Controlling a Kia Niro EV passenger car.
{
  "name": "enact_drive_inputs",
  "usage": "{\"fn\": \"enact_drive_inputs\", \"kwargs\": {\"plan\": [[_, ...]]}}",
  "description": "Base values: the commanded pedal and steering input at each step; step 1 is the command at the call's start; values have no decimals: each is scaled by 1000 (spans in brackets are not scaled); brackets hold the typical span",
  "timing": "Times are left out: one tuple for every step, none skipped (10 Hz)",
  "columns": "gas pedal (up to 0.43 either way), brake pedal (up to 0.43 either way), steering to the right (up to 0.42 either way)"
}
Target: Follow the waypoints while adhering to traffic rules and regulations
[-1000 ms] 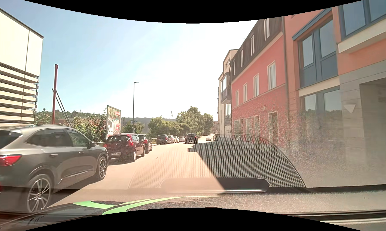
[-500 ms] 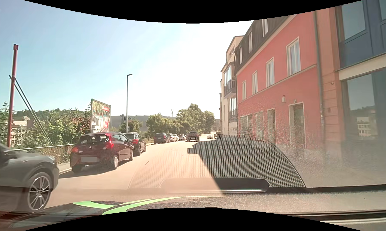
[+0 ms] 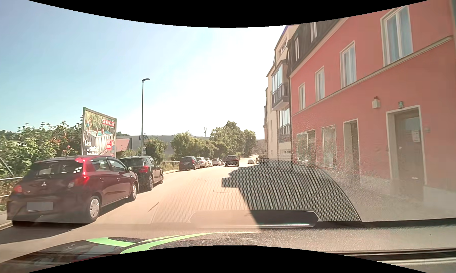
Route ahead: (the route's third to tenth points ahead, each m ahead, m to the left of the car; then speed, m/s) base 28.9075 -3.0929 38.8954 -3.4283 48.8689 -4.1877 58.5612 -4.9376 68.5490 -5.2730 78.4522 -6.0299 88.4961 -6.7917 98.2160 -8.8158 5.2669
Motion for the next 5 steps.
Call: {"fn": "enact_drive_inputs", "kwargs": {"plan": [[47,0,-17],[47,0,-17],[47,0,-17],[47,0,-16],[47,0,-11]]}}
